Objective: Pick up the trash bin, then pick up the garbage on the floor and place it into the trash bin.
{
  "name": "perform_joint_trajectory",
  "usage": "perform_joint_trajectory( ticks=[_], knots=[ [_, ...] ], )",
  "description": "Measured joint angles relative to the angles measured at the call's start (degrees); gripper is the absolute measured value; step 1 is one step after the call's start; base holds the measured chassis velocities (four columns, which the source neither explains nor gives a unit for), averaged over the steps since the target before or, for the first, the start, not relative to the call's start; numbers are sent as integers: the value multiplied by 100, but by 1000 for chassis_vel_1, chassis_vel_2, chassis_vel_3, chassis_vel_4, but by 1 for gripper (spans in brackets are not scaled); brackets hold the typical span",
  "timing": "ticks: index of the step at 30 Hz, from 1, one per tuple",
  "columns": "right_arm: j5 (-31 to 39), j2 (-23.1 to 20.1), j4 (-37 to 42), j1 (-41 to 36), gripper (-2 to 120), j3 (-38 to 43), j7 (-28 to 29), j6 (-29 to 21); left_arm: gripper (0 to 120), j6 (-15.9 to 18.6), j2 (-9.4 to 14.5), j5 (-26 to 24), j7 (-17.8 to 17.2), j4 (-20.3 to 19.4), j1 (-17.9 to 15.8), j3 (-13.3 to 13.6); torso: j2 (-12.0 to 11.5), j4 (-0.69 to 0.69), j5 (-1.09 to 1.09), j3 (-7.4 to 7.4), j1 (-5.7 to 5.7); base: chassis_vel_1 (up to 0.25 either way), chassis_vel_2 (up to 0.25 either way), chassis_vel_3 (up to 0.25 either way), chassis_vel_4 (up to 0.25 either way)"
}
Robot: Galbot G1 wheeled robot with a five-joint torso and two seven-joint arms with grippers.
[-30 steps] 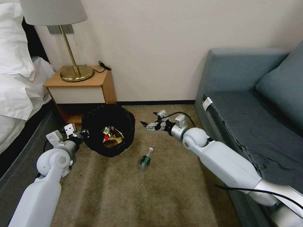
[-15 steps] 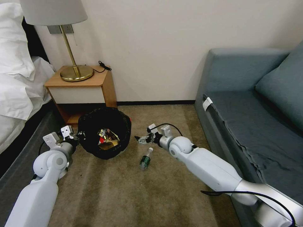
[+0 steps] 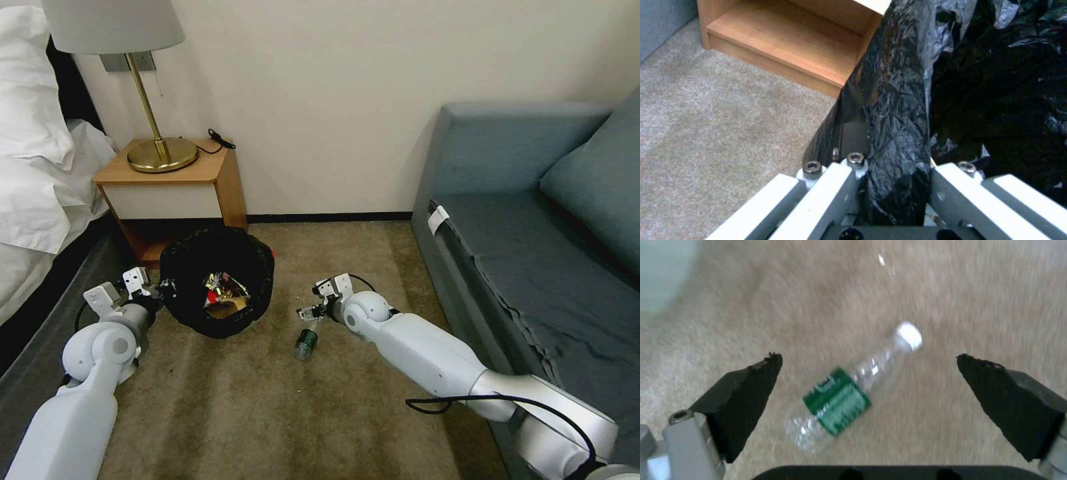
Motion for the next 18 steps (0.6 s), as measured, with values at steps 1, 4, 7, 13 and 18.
perform_joint_trajectory(
  ticks=[1,4,7,13,18],
  knots=[
    [323,119,-232,141,100,-45,214,-163,2,5,0,1,-7,-27,15,1,0,0,-1,0,0,0,0,0,0],
    [707,306,-568,302,100,-55,442,-396,2,9,0,1,-13,-66,29,-2,0,0,0,0,0,0,0,0,0],
    [1008,529,-946,463,100,-8,693,-539,2,14,1,-6,-19,-105,60,-38,0,0,-1,0,0,0,0,0,0],
    [1201,927,-1618,621,100,309,989,-588,2,15,2,-15,-20,-152,110,-94,0,0,-1,0,0,0,0,0,0],
    [1293,1135,-1742,557,100,529,1300,-588,2,17,-16,-15,-30,-159,112,-91,0,0,-1,0,0,0,0,0,0]
  ],
)
